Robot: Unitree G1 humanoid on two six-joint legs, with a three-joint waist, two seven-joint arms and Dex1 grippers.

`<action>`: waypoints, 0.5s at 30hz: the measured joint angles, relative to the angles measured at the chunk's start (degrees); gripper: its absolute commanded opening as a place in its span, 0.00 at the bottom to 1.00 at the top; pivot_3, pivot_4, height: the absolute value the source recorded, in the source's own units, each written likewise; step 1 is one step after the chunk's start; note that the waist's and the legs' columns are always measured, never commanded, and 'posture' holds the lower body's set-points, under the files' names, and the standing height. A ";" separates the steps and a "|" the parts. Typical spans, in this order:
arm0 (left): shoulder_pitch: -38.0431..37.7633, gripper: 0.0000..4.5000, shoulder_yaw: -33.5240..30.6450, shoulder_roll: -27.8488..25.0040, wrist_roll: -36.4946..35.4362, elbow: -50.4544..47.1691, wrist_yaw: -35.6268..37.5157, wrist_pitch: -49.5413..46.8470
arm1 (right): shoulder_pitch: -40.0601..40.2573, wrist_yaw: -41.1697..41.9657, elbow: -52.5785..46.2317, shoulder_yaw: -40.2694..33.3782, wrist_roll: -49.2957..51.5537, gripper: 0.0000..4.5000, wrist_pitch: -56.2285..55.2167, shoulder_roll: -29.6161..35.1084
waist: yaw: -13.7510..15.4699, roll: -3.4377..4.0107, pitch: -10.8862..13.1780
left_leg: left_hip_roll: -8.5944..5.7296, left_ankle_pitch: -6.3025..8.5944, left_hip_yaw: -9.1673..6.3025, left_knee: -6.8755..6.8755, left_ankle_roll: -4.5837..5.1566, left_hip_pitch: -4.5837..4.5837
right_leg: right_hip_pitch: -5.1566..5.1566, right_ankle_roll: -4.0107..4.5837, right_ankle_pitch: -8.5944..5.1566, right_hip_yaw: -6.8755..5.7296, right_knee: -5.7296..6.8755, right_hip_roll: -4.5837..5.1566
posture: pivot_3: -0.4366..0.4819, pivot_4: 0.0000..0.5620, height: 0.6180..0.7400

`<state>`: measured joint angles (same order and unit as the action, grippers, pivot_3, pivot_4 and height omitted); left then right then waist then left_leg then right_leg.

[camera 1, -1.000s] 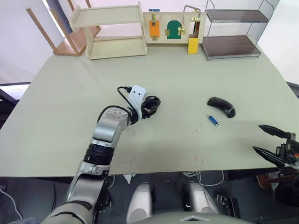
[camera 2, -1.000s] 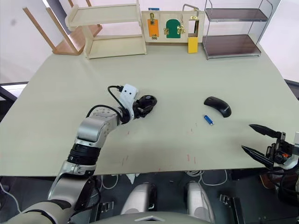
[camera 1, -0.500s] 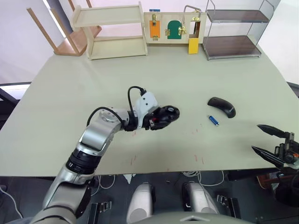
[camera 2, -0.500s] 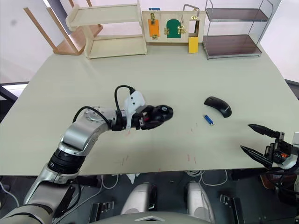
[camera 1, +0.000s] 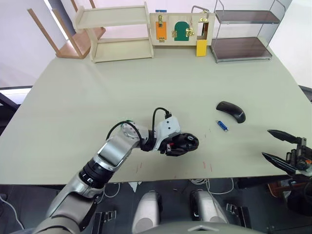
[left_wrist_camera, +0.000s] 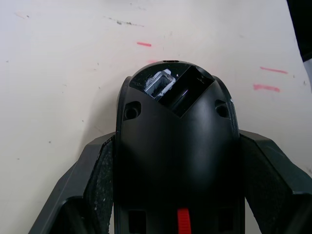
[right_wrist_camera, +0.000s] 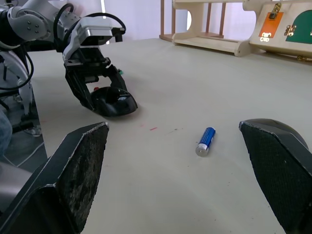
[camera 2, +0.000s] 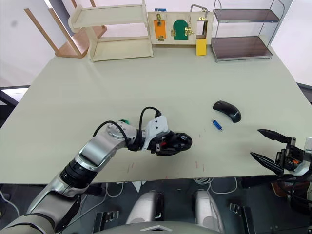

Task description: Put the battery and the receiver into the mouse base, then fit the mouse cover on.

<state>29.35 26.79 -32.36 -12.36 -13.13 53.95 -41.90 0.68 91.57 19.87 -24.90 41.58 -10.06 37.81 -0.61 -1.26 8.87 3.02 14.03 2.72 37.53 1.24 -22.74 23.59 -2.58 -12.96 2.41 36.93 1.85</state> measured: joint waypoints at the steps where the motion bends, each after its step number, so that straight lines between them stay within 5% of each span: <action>1: 0.00 0.67 0.33 0.07 0.50 0.14 -0.08 0.35 | -0.02 -0.25 0.00 0.01 -0.22 1.00 0.05 0.00 | 0.00 0.00 0.00 | 0.00 0.00 0.00 0.01 0.00 0.01 | -0.01 0.00 0.00 0.00 0.00 0.00 | 0.48 0.27 1.00; 12: -0.73 0.67 1.82 -0.08 3.77 1.45 0.63 4.15 | 1.46 -10.84 -6.58 0.86 -2.04 1.00 6.60 -0.89 | -0.02 0.11 -0.07 | 0.01 0.00 0.01 0.04 0.01 0.06 | -0.02 0.08 -0.08 0.02 0.06 -0.01 | 0.48 0.27 1.00; 15: -0.69 0.67 1.62 0.35 3.89 1.64 0.65 3.64 | 1.27 -24.10 -12.59 3.89 -10.46 1.00 5.84 -5.24 | -0.03 0.21 -0.13 | 0.01 0.00 0.00 0.05 0.00 0.07 | 0.00 -0.09 -0.16 0.02 0.13 -0.02 | 0.48 0.27 1.00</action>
<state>28.66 28.41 -32.02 -8.46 -11.49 54.60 -38.26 1.95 67.47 7.28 -21.01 31.12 -4.23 32.57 -0.64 -1.06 8.75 3.03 14.03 2.72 37.58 1.25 -22.67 23.59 -2.67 -13.12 2.43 37.06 1.83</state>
